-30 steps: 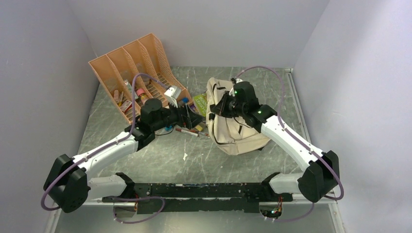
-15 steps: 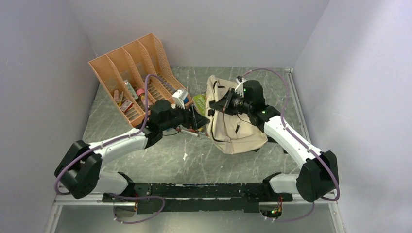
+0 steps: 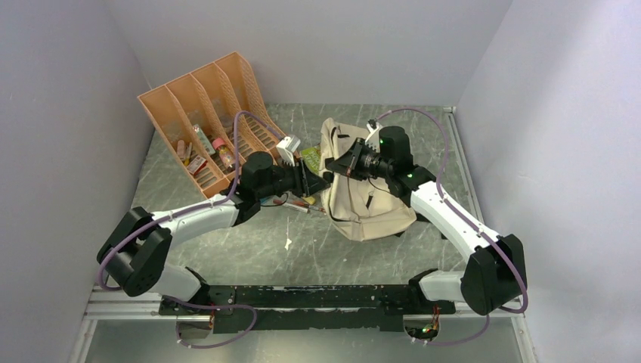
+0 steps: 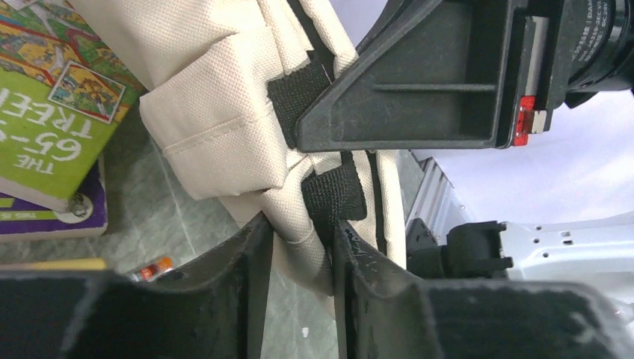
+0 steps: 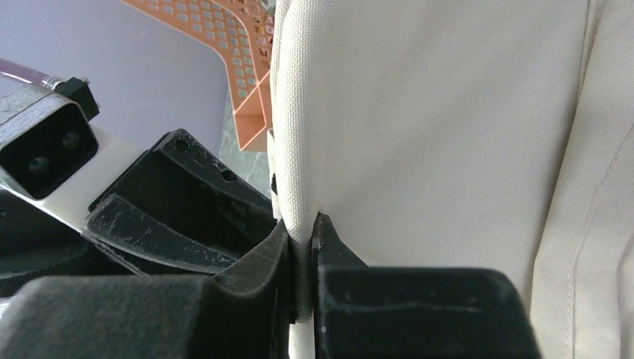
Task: Pack the student bag
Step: Unzip the student bag at the center of the board.
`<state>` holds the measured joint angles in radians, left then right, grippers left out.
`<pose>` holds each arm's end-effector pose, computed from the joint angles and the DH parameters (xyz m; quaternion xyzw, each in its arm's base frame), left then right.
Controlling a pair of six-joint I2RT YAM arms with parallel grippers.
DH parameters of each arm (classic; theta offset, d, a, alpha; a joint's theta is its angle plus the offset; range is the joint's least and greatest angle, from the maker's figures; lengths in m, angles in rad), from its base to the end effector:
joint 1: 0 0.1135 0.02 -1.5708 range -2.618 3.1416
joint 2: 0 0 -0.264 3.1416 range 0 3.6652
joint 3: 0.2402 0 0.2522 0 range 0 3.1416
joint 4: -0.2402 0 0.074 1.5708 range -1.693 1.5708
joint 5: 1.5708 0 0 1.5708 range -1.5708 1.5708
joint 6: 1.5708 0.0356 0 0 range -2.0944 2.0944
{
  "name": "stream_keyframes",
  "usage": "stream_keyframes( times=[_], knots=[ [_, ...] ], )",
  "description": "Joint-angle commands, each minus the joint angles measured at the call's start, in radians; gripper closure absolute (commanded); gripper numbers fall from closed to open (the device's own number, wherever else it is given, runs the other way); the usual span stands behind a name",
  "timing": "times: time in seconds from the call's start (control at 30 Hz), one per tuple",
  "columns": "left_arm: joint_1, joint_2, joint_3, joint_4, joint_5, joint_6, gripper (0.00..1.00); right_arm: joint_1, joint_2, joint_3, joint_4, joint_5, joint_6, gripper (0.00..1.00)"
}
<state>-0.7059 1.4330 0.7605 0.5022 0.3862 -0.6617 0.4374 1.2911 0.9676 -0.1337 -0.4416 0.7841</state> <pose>0.2334 -0.2166 0.2512 0.1402 0.7476 -0.5133 0.3975 0.2596 0.1382 0.2994 0.0289 0.8359 0.4480 0.3158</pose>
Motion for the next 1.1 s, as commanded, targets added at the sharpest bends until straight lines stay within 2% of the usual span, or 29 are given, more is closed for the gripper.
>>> stream_keyframes(
  times=[0.0,0.1,0.27,0.37,0.5,0.67,0.87,0.97,1.07],
  knots=[
    [-0.01,0.017,0.045,0.011,0.019,0.02,0.74,0.004,-0.029,0.014,0.038,-0.039,-0.014,0.87],
    [-0.01,0.008,0.06,-0.053,-0.007,0.055,0.94,-0.001,-0.053,0.023,-0.037,0.056,-0.08,0.72],
    [-0.01,-0.023,0.065,-0.129,-0.053,0.111,0.95,-0.009,-0.088,0.022,-0.132,0.174,-0.156,0.49],
    [-0.009,-0.036,0.063,-0.162,-0.074,0.131,0.95,-0.011,-0.098,0.025,-0.166,0.216,-0.182,0.39],
    [-0.009,-0.053,0.045,-0.21,-0.104,0.148,0.95,-0.014,-0.106,0.039,-0.204,0.273,-0.212,0.37],
    [-0.009,-0.094,-0.004,-0.266,-0.17,0.163,0.95,-0.018,-0.113,0.031,-0.272,0.429,-0.209,0.37],
    [-0.009,-0.124,-0.01,-0.383,-0.297,0.181,0.95,-0.019,-0.1,0.0,-0.33,0.507,-0.188,0.35],
    [-0.009,-0.122,-0.006,-0.419,-0.328,0.186,0.95,-0.019,-0.09,-0.029,-0.333,0.48,-0.183,0.36],
    [-0.008,-0.116,-0.013,-0.403,-0.31,0.185,0.95,-0.019,-0.095,-0.077,-0.24,0.304,-0.216,0.42]
  ],
)
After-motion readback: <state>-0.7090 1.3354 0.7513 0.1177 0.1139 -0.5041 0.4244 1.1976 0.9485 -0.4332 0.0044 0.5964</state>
